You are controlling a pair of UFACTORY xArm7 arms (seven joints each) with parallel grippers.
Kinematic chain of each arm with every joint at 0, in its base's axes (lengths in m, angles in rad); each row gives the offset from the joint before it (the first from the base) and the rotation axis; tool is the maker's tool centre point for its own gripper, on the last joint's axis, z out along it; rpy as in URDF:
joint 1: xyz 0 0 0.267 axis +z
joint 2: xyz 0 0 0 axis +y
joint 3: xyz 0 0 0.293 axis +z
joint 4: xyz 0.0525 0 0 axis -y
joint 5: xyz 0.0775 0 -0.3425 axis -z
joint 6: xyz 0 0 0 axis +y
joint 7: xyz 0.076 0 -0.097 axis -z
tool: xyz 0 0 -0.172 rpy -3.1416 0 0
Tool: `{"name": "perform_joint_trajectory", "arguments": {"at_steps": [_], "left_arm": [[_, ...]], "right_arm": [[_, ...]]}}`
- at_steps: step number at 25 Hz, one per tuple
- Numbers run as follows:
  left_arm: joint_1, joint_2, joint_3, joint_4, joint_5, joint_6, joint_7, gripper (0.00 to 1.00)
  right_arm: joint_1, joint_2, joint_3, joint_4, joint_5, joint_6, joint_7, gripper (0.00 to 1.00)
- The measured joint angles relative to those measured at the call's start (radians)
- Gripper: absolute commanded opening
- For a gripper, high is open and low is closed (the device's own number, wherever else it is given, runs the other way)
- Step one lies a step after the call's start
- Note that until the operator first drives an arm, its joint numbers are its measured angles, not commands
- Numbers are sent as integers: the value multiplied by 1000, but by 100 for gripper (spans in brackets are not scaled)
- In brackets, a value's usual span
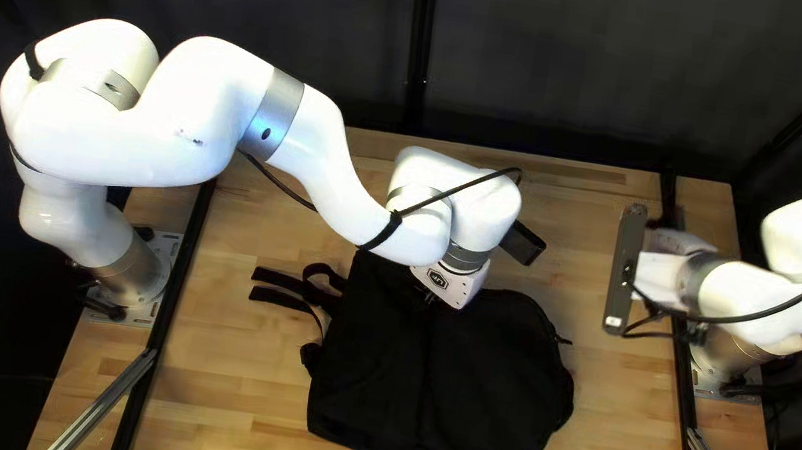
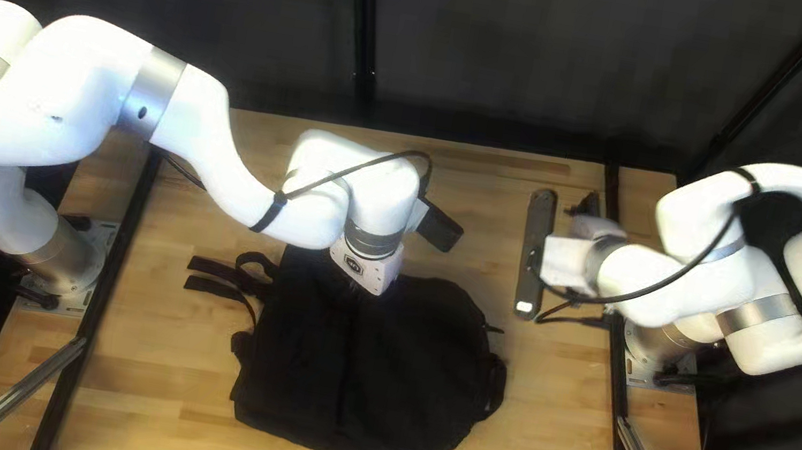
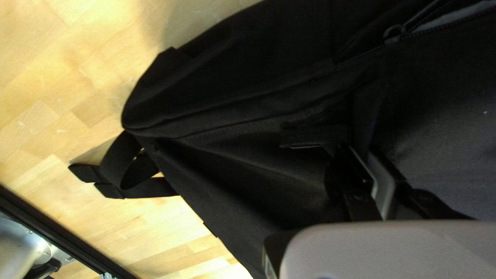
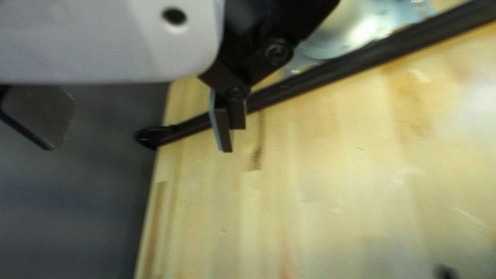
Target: Remove a lunch box from a kids backpack
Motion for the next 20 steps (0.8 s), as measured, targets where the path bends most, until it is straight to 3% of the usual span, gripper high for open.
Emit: {"name": "perform_joint_trajectory", "arguments": {"at_steps": [12,20], "left_arm": [[-3,-11,4,-10,7,-1,-23,0],[-6,-10,6,-14,13,-6,-34,0]], "right_arm": [[-24,167,-34,-61,-32,-347,146,100],[-114,352,-60,-91,-211,-615,276,100]]}}
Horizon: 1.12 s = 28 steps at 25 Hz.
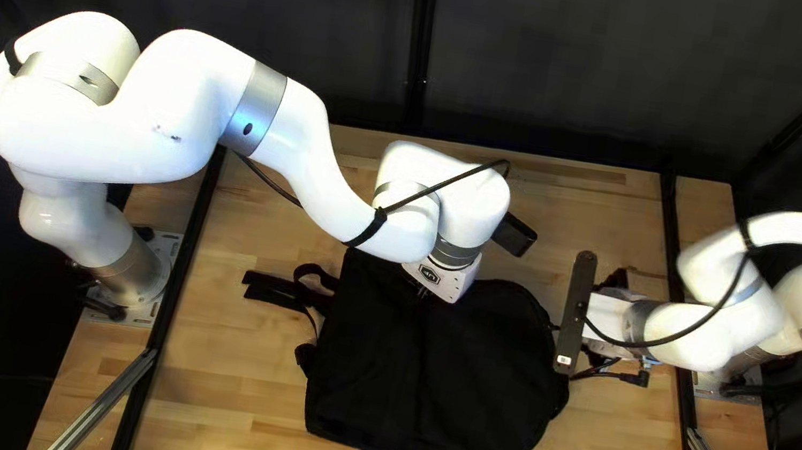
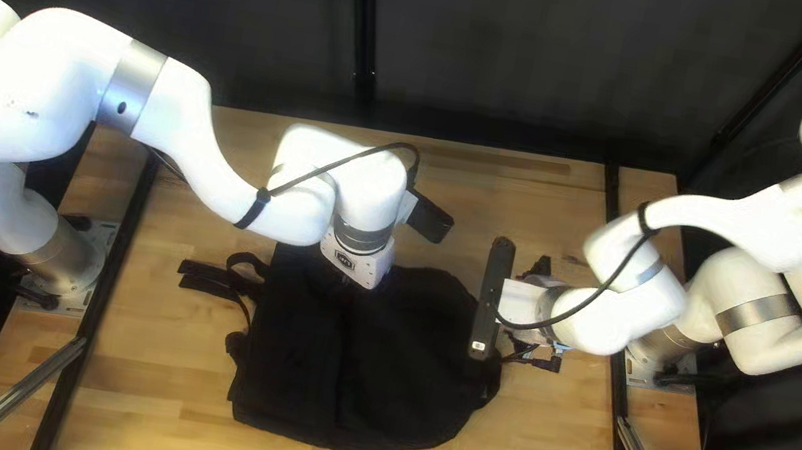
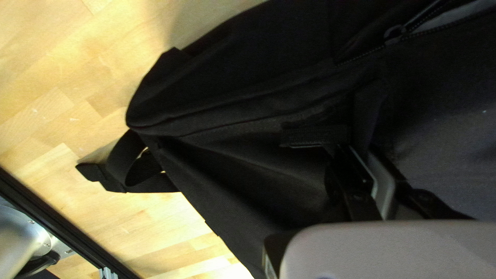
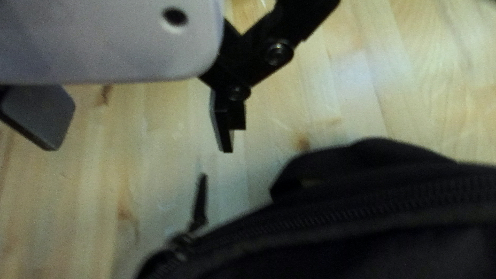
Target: Remove a lunch box from a kids backpack
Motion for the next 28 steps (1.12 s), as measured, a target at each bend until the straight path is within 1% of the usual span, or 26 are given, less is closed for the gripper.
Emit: {"name": "perform_joint_trajectory", "arguments": {"at_steps": [3,6,12,18,19,20,21,22,23,24,28], "left_arm": [[0,-6,0,-10,0,-5,-1,0],[0,-9,0,-13,0,-6,-2,0],[-1,-13,0,-18,1,-9,-4,0],[-1,-20,-1,-26,-1,-11,-4,0],[0,-21,-1,-28,-1,-12,-4,0],[0,-24,-1,-31,-1,-13,-4,0],[0,-26,-1,-34,-2,-15,-4,0],[0,-27,-1,-36,-2,-16,-4,0],[0,-28,-1,-36,-2,-16,-4,0],[0,-28,-1,-37,-2,-16,-4,0],[0,-30,-1,-39,-2,-17,-5,0]], "right_arm": [[-18,45,5,1,-53,-52,58,100],[-25,69,21,2,-94,-79,117,100],[-23,46,56,3,-145,-68,171,100],[-46,40,69,-11,-231,-86,230,100],[-49,42,71,-12,-245,-90,241,91],[-52,45,74,-14,-261,-94,253,61],[-57,49,76,-15,-279,-99,265,42],[-60,51,77,-16,-293,-102,274,9],[-64,54,77,-17,-307,-106,282,2],[-69,57,77,-17,-322,-110,290,0],[-78,64,81,-17,-362,-118,317,0]]}}
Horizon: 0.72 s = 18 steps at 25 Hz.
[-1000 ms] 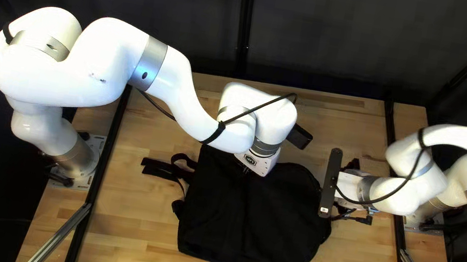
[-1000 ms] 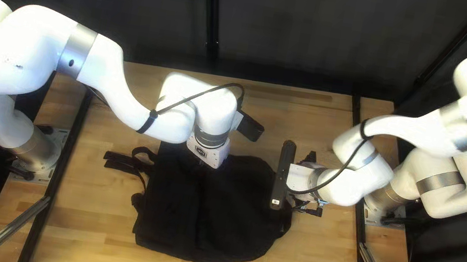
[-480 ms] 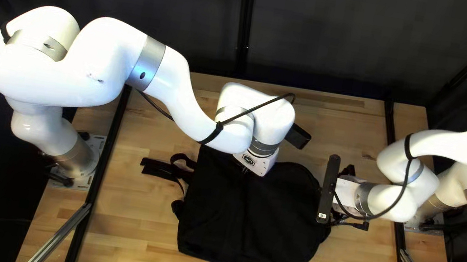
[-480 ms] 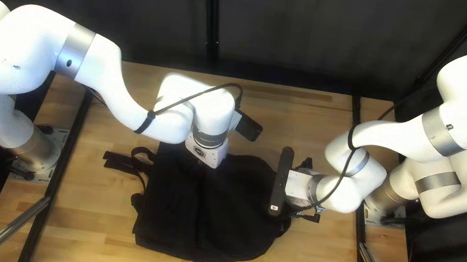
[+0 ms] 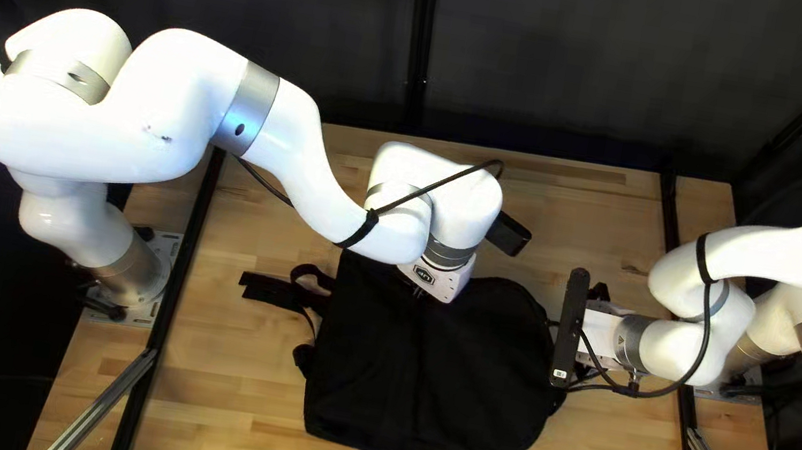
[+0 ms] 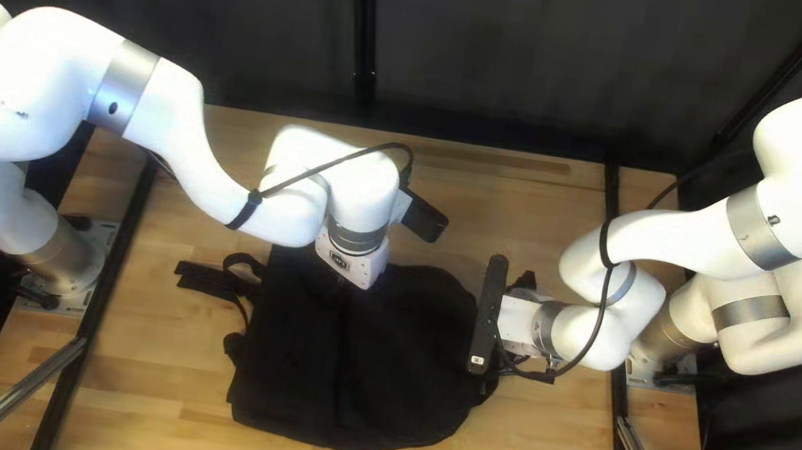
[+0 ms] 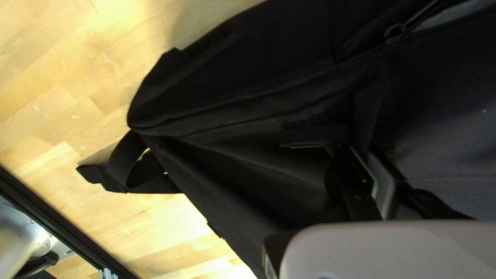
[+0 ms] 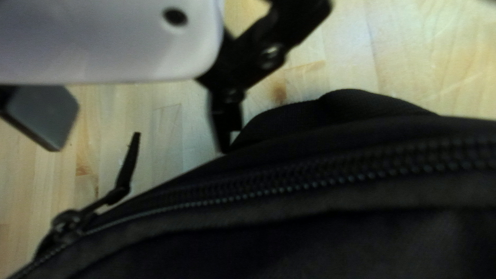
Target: Remove a lunch box from a kids backpack
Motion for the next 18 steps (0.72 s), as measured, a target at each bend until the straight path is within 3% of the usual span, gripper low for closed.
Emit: {"name": "perform_joint_trajectory", "arguments": {"at_steps": [9,18], "left_arm": [[2,-6,0,-12,-3,-8,1,0],[4,-11,1,-18,-6,-10,1,0]], "right_arm": [[48,-34,31,5,69,43,-25,0],[104,49,88,80,108,66,-7,0]]}}
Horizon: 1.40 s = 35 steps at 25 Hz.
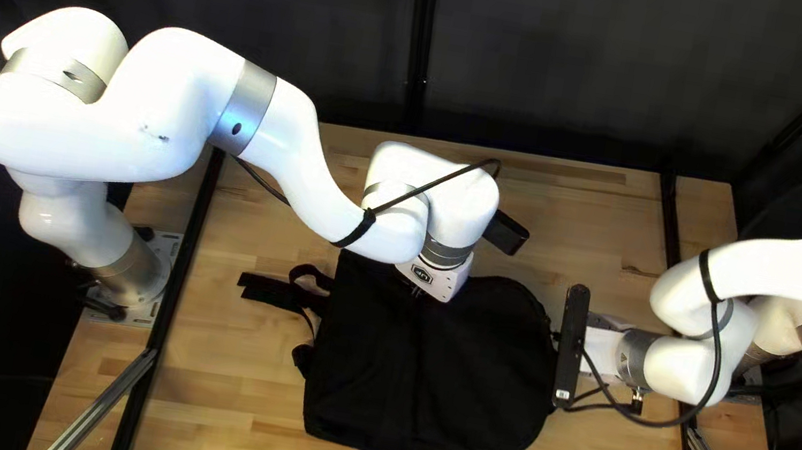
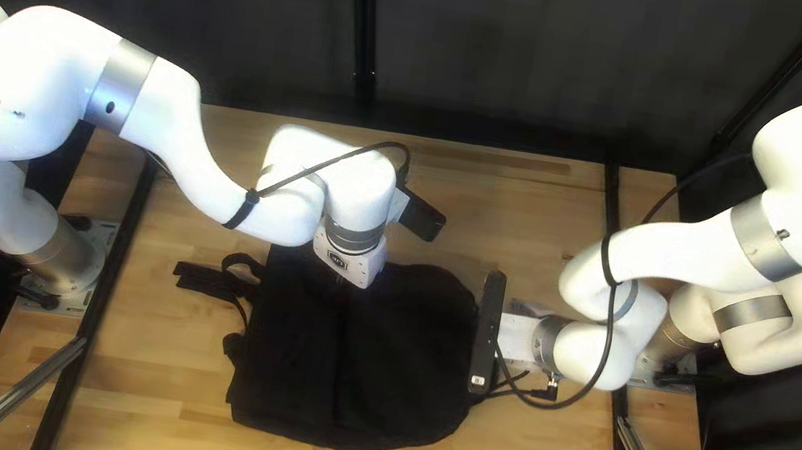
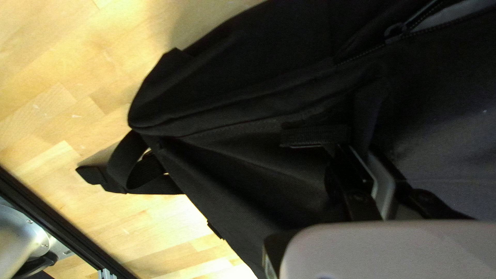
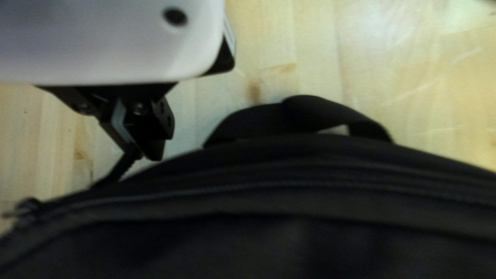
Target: Remove a lunch box from a kids backpack
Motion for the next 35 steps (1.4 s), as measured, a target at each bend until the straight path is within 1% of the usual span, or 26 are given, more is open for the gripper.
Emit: {"name": "perform_joint_trajectory", "arguments": {"at_steps": [8,19,22,27,35], "left_arm": [[3,-6,0,-8,-5,-2,3,0],[6,-9,1,-11,-8,-2,5,0],[7,-7,2,-8,-10,-1,8,0],[13,-7,4,-10,-13,-2,15,0],[28,-16,10,-30,-24,-20,35,0]], "right_arm": [[64,-27,39,-4,88,46,-40,0],[135,-101,61,-15,204,123,-117,0],[144,-97,65,4,216,134,-131,0],[144,-53,68,52,209,132,-149,0],[158,-37,70,91,227,143,-200,0]]}}
